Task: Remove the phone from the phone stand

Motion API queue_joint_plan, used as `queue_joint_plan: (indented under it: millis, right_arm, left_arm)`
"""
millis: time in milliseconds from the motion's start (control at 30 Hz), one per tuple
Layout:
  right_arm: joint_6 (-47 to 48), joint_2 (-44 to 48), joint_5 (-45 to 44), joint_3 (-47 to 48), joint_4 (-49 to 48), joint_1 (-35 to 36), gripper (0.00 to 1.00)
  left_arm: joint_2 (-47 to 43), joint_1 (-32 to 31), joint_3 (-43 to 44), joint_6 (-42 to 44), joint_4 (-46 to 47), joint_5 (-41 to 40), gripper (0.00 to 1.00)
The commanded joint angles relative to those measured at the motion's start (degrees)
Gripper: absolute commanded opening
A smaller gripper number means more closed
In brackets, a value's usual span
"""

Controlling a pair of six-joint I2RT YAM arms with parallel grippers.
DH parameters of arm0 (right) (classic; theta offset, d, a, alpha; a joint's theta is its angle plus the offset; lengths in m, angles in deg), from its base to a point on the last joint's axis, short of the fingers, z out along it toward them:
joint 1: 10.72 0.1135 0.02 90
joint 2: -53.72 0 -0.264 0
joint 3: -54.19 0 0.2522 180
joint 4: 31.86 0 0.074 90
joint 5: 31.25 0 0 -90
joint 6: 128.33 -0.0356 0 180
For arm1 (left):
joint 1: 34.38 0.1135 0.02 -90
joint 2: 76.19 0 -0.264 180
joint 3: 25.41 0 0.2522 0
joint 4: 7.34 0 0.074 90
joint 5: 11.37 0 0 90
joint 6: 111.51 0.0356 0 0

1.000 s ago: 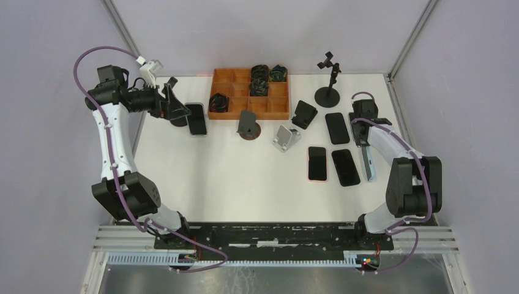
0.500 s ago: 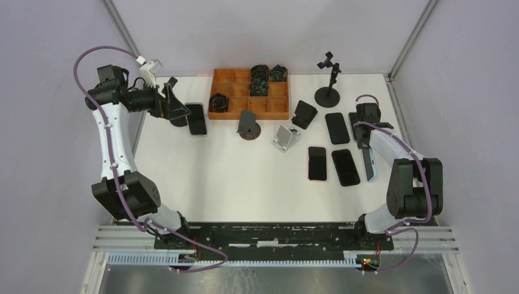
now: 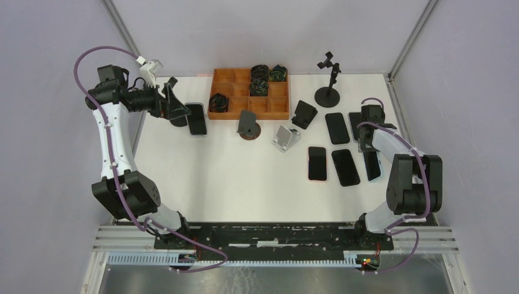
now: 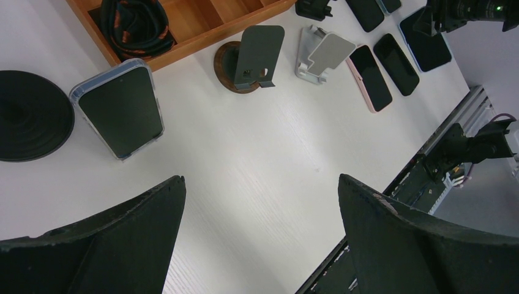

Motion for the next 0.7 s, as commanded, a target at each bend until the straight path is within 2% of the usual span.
queue_joint_plan:
  millis: [0, 100, 433, 667]
  right_arm:
    - [-1.2, -2.2, 1.3, 2.5, -1.5, -0.9, 0.57]
    - [-1.2, -3.7, 0.2, 3.1, -1.5, -1.5, 0.61]
    - [-1.9, -6.0, -0.6, 2.2, -2.7, -2.1, 0.66]
    - [-4.7, -5.6, -3.8, 2.6, -2.3, -2.5, 0.81]
  left_arm:
    - [0.4, 0.2, 1.9, 0.6, 0.3, 0.5, 1.00]
    - [0.3, 0.2, 1.8, 0.5, 0.4, 0.6, 1.00]
    - [-0.6, 0.2, 1.2, 0.9, 0.4, -0.1, 1.00]
    - [-1.0, 0.2, 1.1, 1.0, 0.4, -0.4, 1.00]
